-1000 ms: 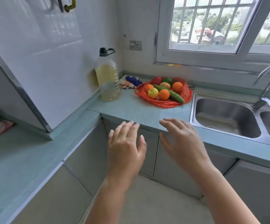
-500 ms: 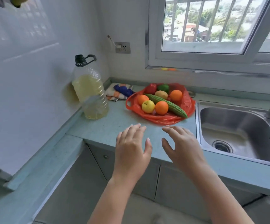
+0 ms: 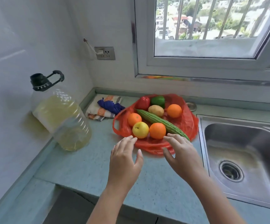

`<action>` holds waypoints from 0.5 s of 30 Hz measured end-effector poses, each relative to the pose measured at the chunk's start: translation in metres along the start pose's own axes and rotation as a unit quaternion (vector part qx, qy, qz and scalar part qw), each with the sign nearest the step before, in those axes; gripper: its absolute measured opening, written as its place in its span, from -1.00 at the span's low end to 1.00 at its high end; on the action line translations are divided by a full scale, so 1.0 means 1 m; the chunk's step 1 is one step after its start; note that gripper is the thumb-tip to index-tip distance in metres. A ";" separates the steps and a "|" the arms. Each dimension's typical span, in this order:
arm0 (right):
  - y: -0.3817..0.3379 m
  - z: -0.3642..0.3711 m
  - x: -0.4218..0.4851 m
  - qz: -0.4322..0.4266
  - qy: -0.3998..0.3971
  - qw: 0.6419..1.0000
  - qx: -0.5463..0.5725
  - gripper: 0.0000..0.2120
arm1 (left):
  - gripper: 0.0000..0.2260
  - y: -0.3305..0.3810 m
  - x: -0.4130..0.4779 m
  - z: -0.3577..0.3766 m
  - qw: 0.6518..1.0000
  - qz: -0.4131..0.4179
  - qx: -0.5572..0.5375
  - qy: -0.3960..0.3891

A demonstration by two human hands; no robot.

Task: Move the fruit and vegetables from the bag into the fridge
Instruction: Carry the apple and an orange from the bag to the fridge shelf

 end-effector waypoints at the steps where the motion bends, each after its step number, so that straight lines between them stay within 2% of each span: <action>1: 0.006 0.005 0.007 0.010 -0.002 1.000 -0.002 -0.68 | -0.62 -0.005 0.009 0.007 1.000 -0.008 -0.009 -0.007; 7: 0.033 0.036 0.039 0.077 -0.010 0.997 0.000 -0.66 | -0.61 -0.031 0.064 0.050 0.997 -0.003 -0.041 -0.059; 11: 0.050 0.055 0.063 0.154 -0.008 0.988 0.012 -0.63 | -0.56 -0.048 0.098 0.077 0.996 0.038 -0.012 -0.079; 15: 0.069 0.075 0.087 0.219 0.002 0.975 0.031 -0.64 | -0.51 -0.064 0.127 0.107 0.994 0.042 -0.014 -0.102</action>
Point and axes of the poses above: each hand's wrist, its own x-axis towards the middle knuckle, its own z-axis out of the palm, y = z × x, the point moved 4 cm from there along x, towards the middle knuckle, and after that the axes turned 11 degrees about x, right-handed, at the moved point
